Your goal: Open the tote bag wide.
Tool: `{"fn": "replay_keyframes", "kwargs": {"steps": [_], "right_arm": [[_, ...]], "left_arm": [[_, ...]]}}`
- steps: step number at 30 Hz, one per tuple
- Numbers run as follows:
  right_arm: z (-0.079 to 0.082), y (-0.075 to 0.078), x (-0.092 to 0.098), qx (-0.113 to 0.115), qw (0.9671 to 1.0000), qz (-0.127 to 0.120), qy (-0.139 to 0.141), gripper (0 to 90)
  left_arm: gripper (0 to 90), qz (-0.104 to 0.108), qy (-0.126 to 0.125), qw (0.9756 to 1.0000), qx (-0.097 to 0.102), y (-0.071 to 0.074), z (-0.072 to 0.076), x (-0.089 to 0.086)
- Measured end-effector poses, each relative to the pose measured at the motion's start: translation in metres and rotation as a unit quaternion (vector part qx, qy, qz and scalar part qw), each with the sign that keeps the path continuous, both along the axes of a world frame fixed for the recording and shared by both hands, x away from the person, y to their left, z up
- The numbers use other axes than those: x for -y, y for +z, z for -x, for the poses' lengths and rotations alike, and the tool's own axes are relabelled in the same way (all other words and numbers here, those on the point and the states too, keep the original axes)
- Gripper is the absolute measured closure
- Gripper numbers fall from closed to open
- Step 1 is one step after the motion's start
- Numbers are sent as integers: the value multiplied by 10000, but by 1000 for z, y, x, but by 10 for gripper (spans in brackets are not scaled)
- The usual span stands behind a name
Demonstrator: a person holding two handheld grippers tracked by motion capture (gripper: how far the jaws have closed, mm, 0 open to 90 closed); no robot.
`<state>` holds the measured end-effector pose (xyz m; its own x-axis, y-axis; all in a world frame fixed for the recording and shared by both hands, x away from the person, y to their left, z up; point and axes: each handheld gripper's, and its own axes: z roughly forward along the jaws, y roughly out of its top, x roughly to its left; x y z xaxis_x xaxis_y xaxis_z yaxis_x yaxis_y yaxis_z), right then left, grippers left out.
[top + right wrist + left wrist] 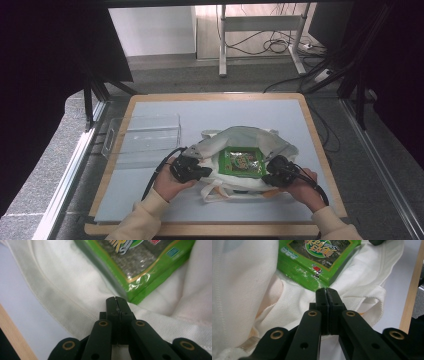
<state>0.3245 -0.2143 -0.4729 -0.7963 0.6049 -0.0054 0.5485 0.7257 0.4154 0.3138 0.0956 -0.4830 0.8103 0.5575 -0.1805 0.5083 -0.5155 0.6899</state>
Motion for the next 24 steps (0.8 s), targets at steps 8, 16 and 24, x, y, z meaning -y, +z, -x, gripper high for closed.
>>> {"fn": "replay_keyframes", "kwargs": {"steps": [8, 16, 24], "right_arm": [[7, -15, -1, -36, 9999, 128, -107, 898], [4, -5, 2, 113, 9998, -74, -113, 896], [-6, 18, -17, 577, 9975, -414, 0, 895]], "left_arm": [[891, -16, 0, 10000, 16, 0, 0, 0], [889, -41, 21, 10000, 16, -1, -1, -2], [889, -45, 30, 10000, 6, -1, 0, -1]]}}
